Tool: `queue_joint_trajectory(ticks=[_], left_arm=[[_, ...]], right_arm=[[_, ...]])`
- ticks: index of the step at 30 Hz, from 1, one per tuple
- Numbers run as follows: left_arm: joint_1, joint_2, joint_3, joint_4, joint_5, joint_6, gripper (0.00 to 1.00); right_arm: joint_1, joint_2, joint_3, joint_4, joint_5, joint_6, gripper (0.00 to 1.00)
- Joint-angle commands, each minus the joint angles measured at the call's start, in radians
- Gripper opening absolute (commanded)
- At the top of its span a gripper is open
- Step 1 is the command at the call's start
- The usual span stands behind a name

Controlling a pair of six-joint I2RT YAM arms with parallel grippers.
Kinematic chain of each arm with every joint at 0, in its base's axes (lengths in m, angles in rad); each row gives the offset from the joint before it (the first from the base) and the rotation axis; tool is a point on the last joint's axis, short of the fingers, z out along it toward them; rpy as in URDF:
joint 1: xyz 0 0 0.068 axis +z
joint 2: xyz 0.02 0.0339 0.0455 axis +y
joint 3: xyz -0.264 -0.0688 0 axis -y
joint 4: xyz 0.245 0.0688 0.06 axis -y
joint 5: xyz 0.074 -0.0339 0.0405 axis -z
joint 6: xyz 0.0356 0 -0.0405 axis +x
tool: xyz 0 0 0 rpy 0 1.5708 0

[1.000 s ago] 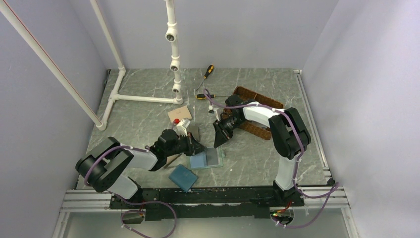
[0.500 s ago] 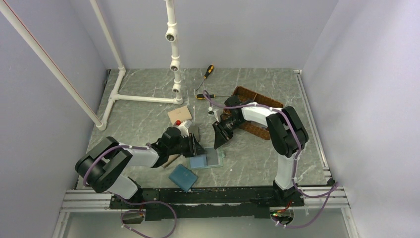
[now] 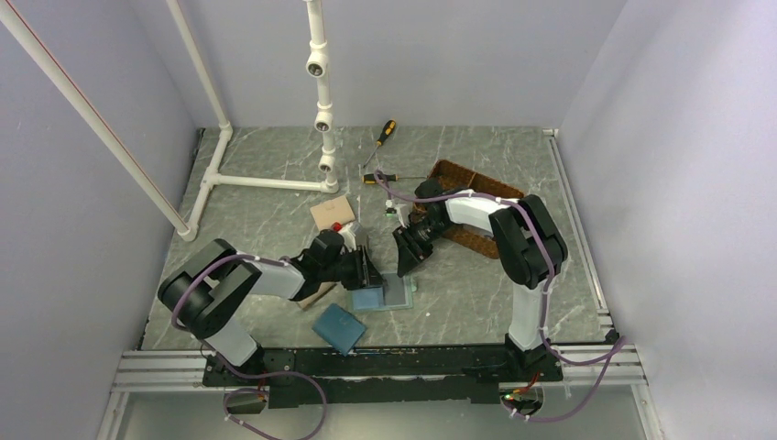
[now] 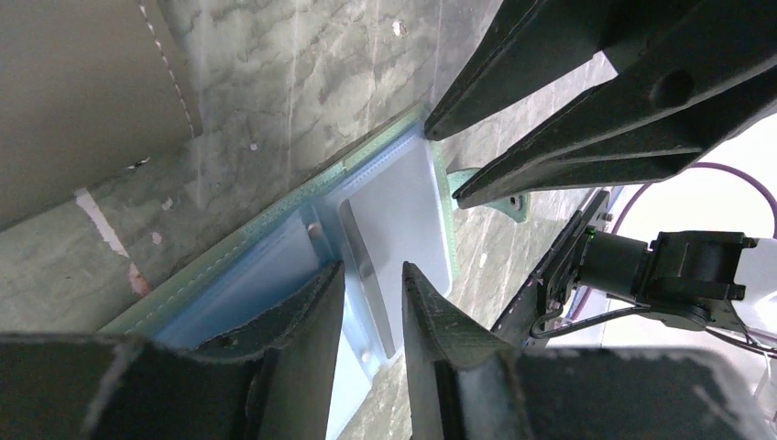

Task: Take the credit cards out of the card holder
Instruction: Remove the credit card from the card holder.

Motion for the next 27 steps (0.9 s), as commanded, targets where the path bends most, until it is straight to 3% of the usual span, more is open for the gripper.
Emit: queue_joint_trajectory(ticks=[1, 10, 15, 18, 27], left_arm=[[-0.005, 0.027, 0.029, -0.059, -0.021, -0.001, 0.36], [-0.005, 0.062, 0.05, -0.109, -0.042, 0.005, 0.3], [-0.005, 0.087, 0.056, -0.134, -0.06, 0.014, 0.17], [-0.005, 0.103, 0.05, -0.126, -0.062, 0.015, 0.01], [0.001, 0.121, 0.002, -0.081, -0.091, 0.013, 0.0]], right_arm=[[0.004, 0.017, 0.0, 0.018, 0.005, 0.005, 0.39], [0.007, 0.026, 0.003, 0.017, 0.021, 0.006, 0.39], [0.008, 0.022, 0.007, 0.008, 0.004, -0.005, 0.41], [0.009, 0.017, 0.013, -0.001, -0.01, -0.017, 0.42], [-0.008, -0.017, 0.021, -0.017, 0.006, -0.033, 0.48]])
